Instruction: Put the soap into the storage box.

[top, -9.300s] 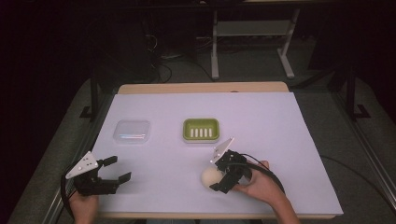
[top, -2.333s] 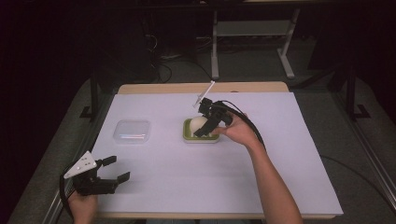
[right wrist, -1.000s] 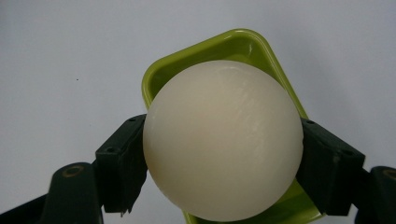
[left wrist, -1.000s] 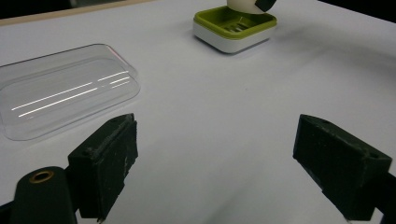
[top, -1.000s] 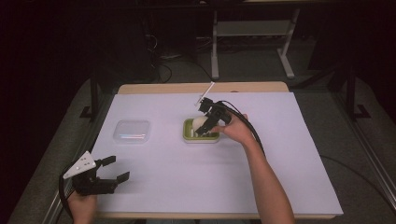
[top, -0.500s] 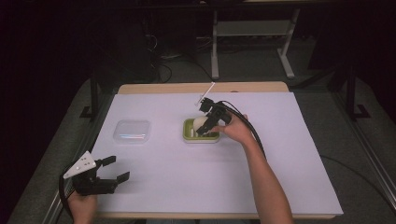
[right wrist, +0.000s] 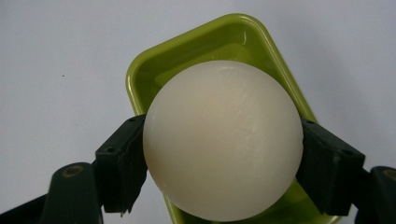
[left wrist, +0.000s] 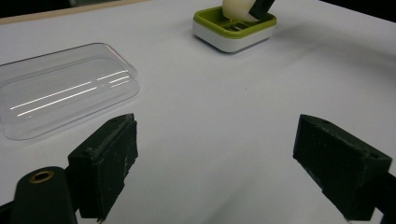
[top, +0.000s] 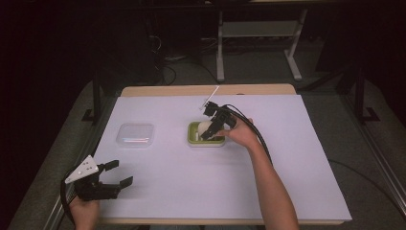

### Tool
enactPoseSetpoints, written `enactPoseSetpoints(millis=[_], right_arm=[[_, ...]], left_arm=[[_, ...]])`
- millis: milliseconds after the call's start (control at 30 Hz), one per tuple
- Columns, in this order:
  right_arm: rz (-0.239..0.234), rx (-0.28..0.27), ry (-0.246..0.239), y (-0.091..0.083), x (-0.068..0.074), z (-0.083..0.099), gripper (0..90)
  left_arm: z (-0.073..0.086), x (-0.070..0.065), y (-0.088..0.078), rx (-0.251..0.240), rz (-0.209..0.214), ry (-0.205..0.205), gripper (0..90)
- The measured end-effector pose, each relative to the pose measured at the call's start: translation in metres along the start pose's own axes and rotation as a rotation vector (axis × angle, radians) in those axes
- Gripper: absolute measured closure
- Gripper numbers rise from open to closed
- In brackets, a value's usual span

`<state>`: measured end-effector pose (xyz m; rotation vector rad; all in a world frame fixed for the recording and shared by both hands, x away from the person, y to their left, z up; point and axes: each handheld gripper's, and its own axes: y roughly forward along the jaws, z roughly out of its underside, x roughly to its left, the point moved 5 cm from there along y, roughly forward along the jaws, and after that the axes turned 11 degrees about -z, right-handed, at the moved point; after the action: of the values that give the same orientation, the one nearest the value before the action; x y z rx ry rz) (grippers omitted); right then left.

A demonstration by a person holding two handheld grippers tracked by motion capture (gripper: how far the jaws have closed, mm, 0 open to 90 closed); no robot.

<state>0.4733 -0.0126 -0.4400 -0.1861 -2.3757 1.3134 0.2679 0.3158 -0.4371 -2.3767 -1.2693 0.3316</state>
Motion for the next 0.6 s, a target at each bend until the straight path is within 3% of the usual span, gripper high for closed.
enactPoseSetpoints(millis=[600], right_arm=[[-0.01, 0.021, 0.008, 0.0075, -0.0021, 0.0, 23.9]], left_arm=[[-0.0003, 0.0002, 0.0, -0.001, -0.001, -0.001, 13.2]])
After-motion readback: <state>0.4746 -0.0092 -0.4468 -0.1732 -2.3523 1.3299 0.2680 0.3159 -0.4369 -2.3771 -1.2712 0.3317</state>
